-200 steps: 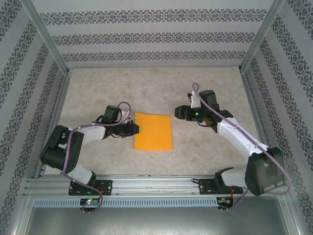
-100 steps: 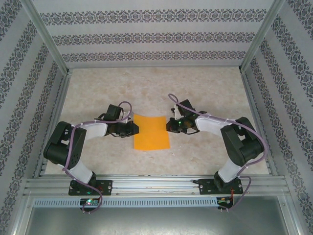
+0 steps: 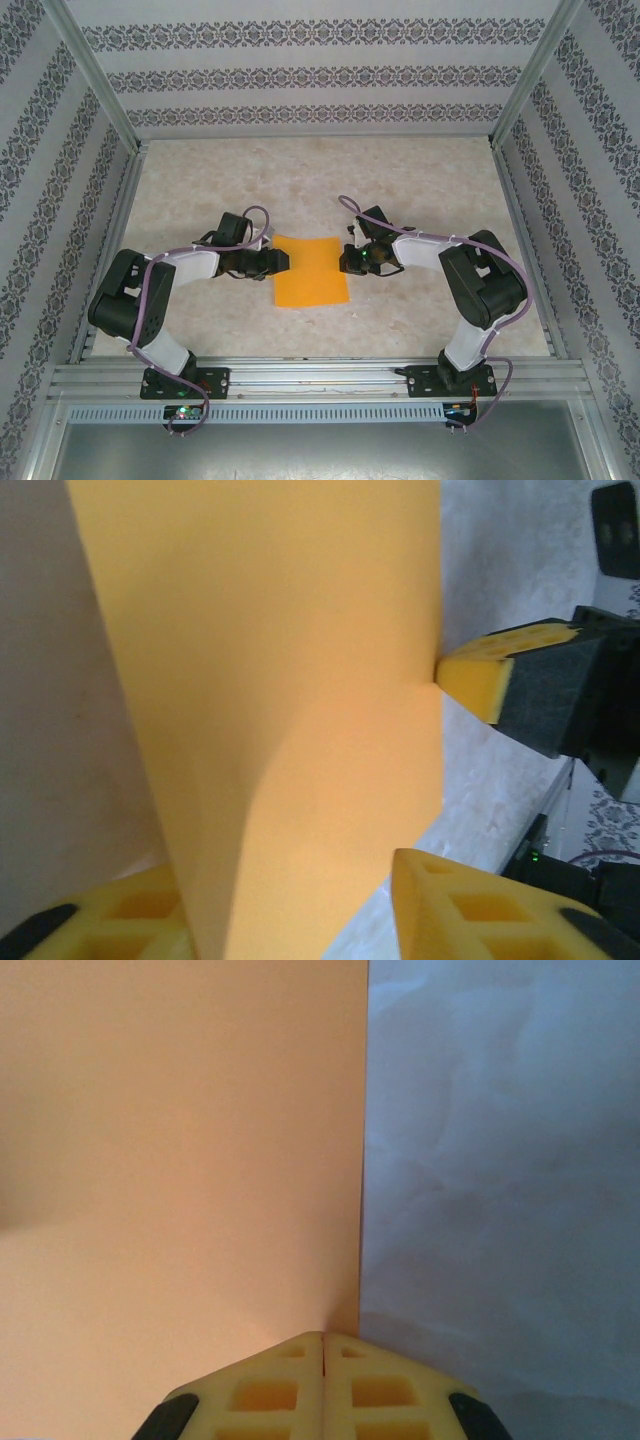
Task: Fold a paper plane with a square sheet of paper (fold left side to right side)
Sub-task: First fold in half a square sheet of paper at the center of the table.
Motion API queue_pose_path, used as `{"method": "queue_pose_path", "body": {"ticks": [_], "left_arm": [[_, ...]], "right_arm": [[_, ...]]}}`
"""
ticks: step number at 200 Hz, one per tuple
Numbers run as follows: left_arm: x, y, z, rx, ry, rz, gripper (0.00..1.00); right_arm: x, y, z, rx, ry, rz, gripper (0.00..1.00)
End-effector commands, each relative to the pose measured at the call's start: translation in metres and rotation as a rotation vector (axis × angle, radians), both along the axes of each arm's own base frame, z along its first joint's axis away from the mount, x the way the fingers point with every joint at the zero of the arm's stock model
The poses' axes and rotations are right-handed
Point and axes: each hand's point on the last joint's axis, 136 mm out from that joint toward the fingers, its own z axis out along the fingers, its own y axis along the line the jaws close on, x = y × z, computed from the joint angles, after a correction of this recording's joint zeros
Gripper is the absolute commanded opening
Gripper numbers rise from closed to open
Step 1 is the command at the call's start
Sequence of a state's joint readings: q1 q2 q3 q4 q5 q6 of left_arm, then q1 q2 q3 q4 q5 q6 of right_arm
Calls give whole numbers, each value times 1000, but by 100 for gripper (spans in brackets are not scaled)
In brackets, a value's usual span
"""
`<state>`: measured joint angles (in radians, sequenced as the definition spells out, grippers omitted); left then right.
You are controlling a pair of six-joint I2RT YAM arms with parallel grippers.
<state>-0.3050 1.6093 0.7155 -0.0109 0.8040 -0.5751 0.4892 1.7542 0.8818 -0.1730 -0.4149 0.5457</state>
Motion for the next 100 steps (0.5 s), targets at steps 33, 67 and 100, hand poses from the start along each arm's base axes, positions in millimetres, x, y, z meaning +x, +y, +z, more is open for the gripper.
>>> {"method": "queue_pose_path", "body": {"ticks": [33, 67, 100], "left_arm": [[17, -38, 49, -109, -103, -72, 55], [25, -58, 50, -130, -111, -101, 58], [28, -72, 35, -126, -88, -126, 59]], "right_arm": [[-10, -9, -21, -90, 29, 9, 6], [-9, -6, -18, -76, 20, 9, 7], [-9, 1, -11, -22, 4, 1, 7]]}}
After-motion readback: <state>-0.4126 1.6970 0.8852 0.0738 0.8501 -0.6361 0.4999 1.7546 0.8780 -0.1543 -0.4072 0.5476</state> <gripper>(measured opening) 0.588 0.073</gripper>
